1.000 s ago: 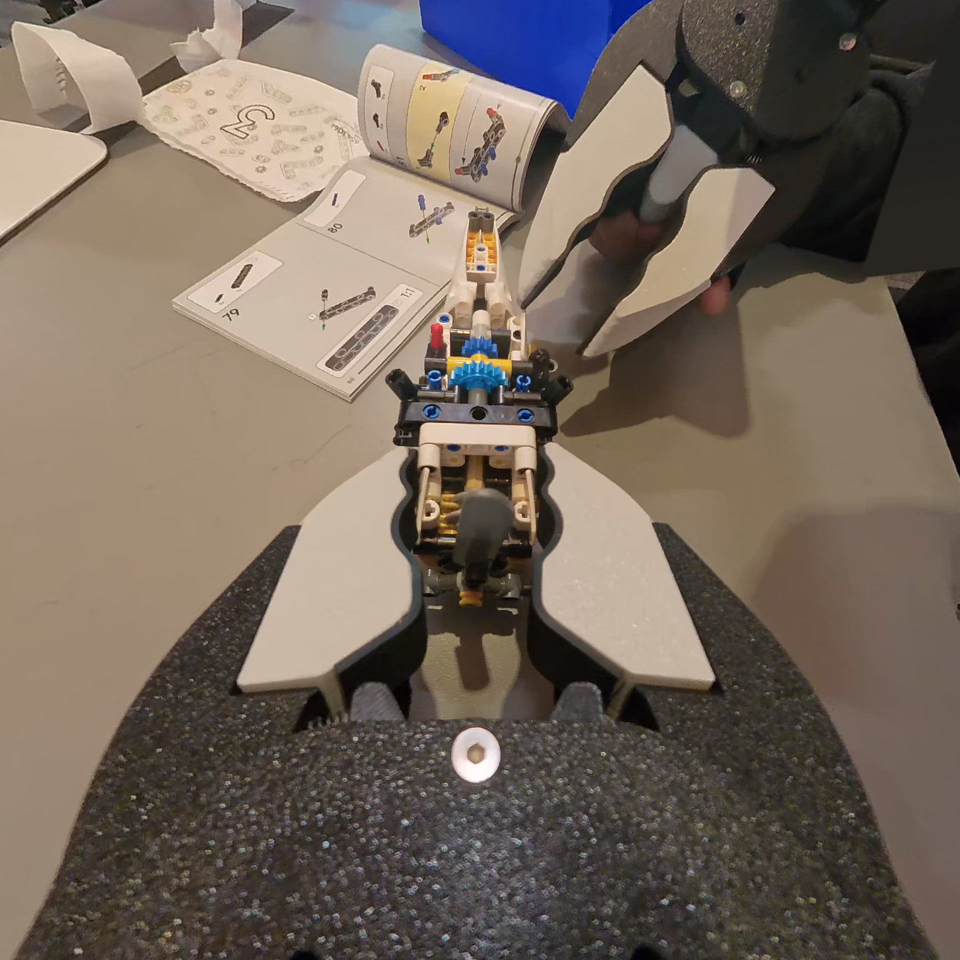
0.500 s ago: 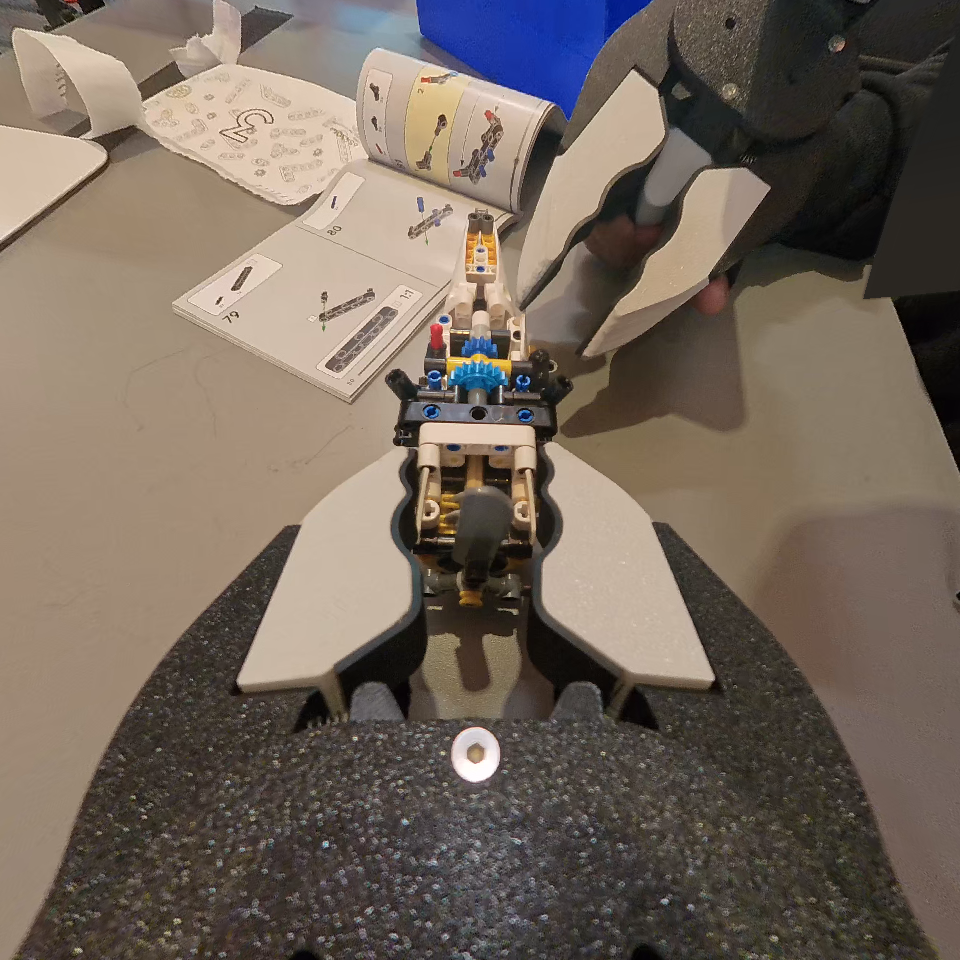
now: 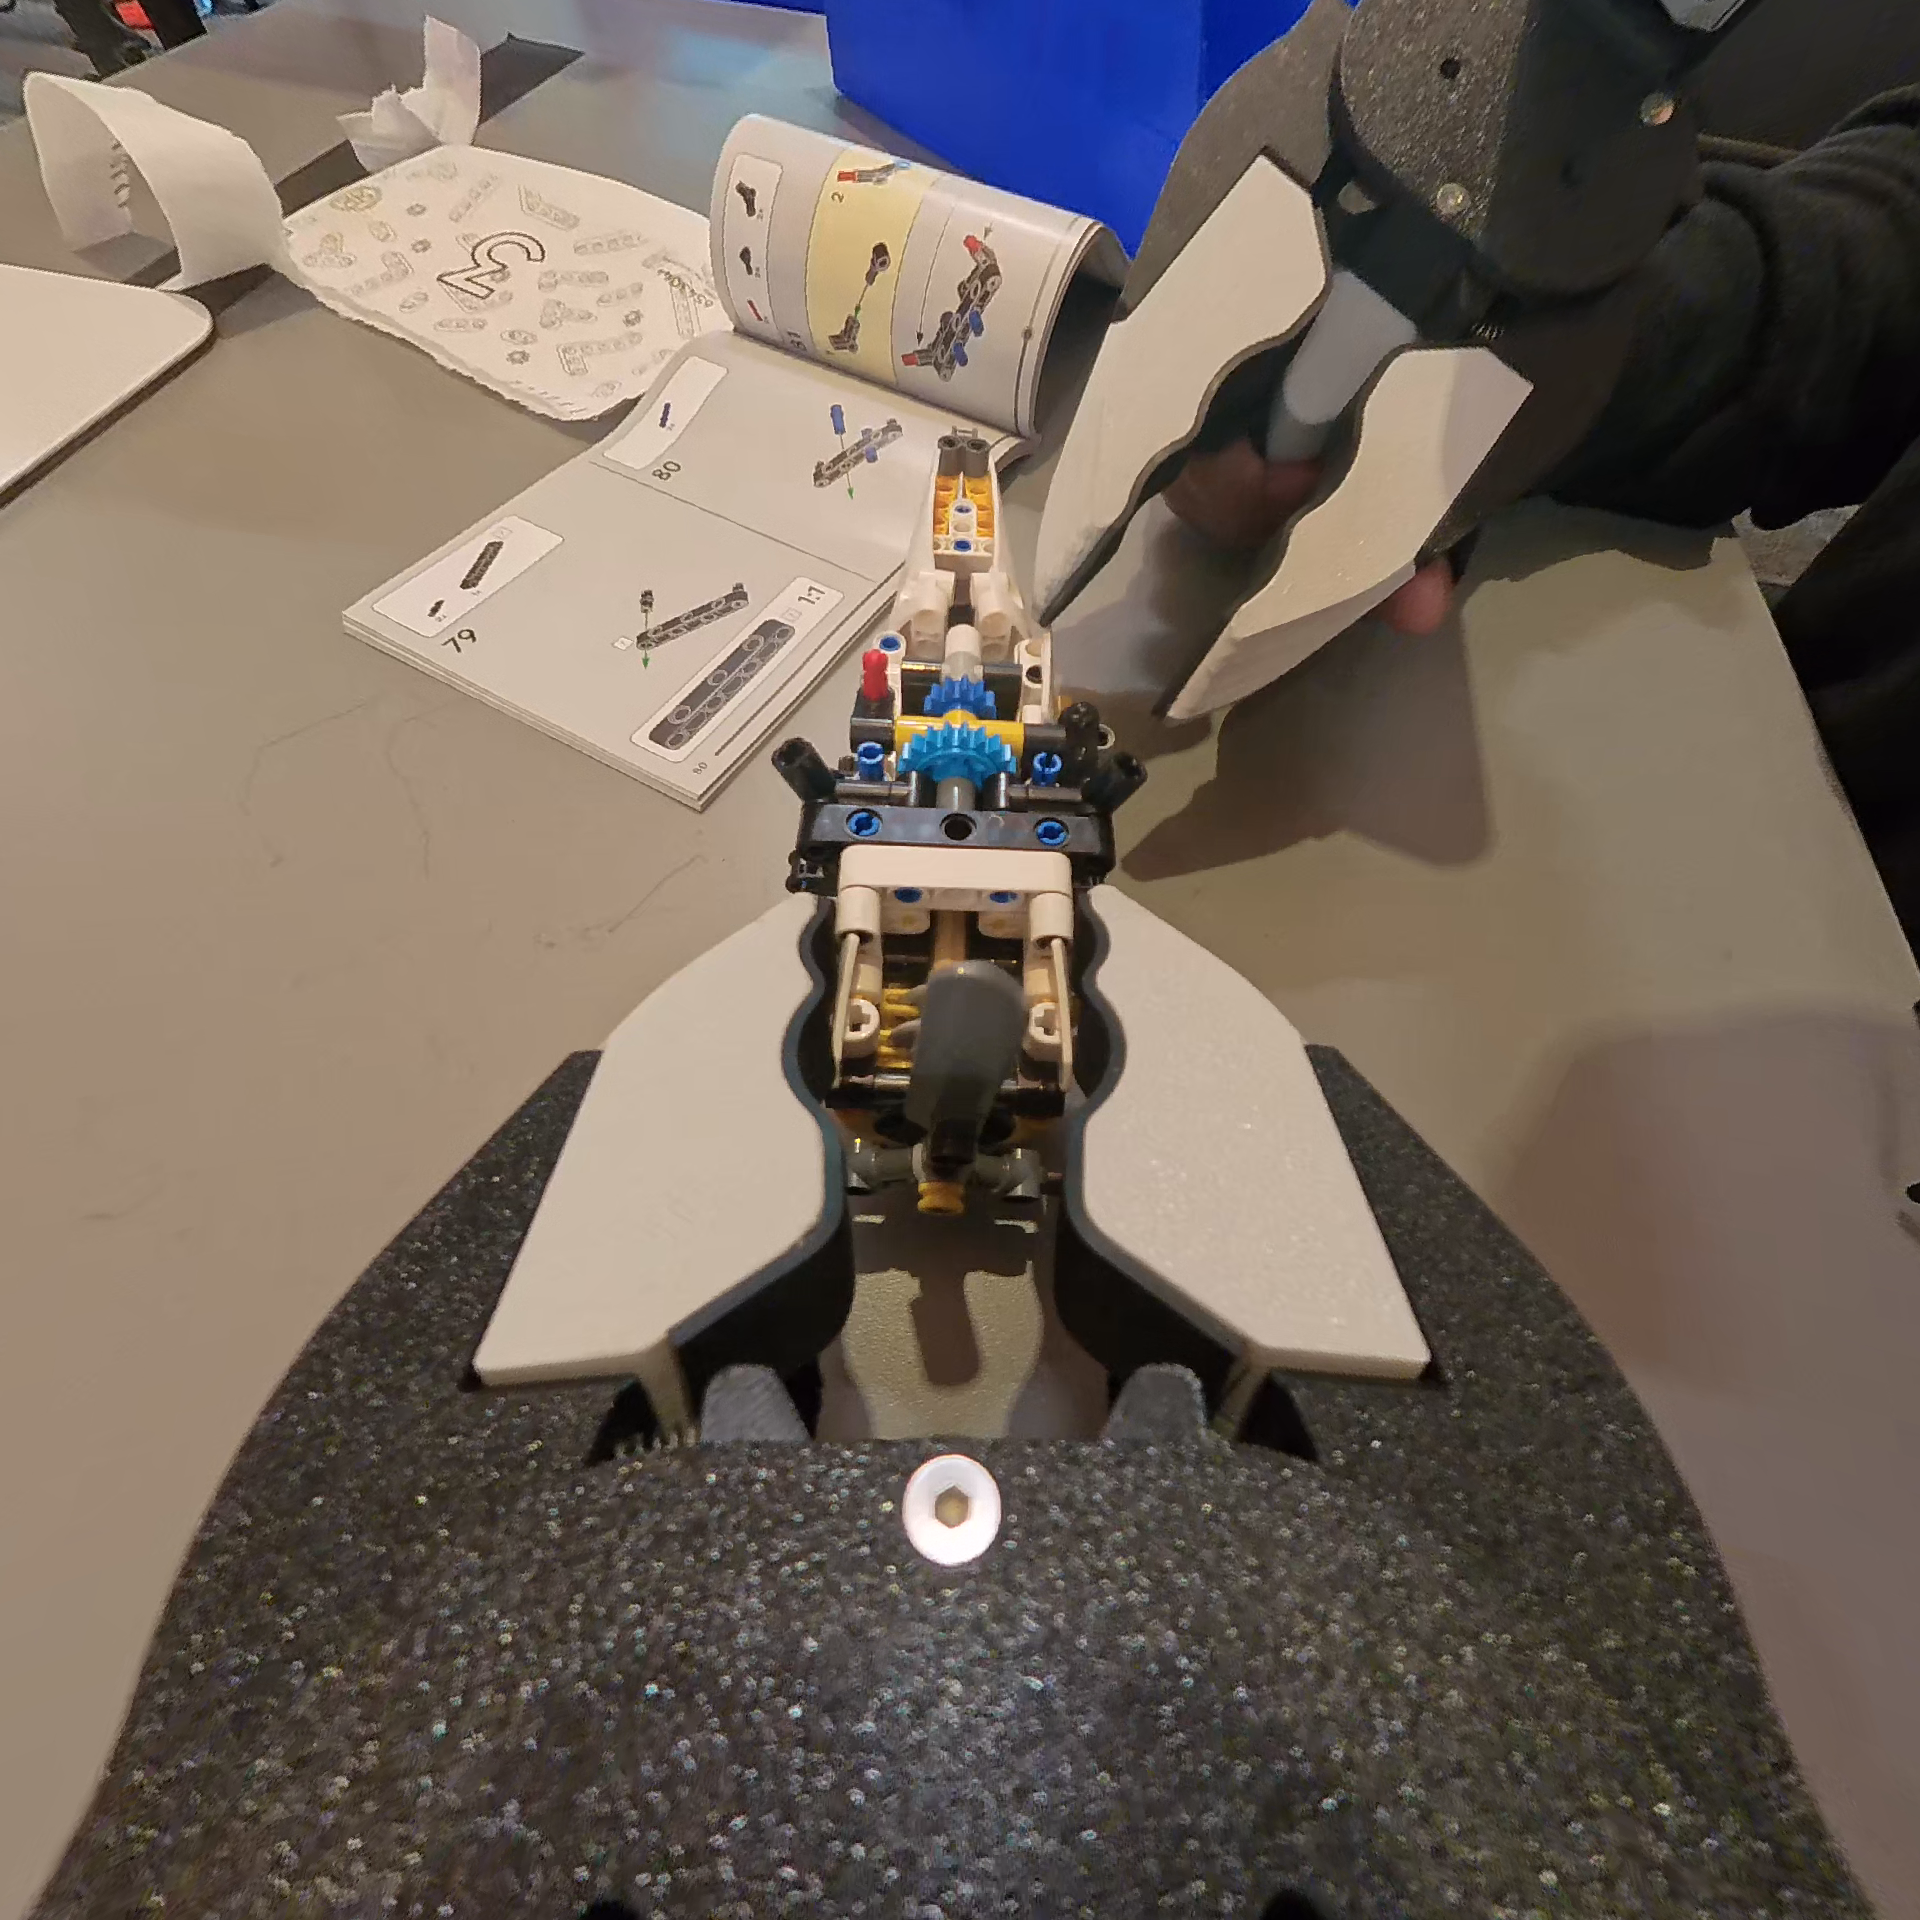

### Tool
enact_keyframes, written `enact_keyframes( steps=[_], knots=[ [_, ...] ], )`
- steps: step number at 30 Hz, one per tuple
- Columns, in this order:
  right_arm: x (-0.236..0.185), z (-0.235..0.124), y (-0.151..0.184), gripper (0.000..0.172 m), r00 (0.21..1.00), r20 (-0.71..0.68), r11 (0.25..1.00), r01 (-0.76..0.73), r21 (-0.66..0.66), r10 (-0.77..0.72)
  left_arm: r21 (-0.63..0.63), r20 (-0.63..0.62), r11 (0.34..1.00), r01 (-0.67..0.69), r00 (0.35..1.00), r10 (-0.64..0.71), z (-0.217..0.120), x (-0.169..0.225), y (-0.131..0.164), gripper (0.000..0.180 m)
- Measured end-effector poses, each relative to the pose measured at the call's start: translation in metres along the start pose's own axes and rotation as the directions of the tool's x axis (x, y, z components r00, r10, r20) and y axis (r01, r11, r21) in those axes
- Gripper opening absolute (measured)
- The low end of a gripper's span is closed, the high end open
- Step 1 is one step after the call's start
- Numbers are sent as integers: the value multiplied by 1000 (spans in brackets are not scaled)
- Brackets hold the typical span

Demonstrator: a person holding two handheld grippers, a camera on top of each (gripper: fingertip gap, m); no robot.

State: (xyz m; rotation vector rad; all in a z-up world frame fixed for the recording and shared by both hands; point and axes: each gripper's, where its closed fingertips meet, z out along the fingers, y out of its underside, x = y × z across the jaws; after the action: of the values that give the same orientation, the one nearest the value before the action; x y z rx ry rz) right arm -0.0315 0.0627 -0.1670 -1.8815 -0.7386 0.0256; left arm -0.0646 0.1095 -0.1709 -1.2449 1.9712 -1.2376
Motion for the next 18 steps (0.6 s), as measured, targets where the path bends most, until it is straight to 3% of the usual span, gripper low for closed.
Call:
enact_keyframes(
  steps=[18],
  knots=[
    [-30, -5, -13, 25, 988, 132, 996, 70, 60, -77, -5, -80, 999, -54, 995, 53, -6, 9, 4, 45]
  ],
)
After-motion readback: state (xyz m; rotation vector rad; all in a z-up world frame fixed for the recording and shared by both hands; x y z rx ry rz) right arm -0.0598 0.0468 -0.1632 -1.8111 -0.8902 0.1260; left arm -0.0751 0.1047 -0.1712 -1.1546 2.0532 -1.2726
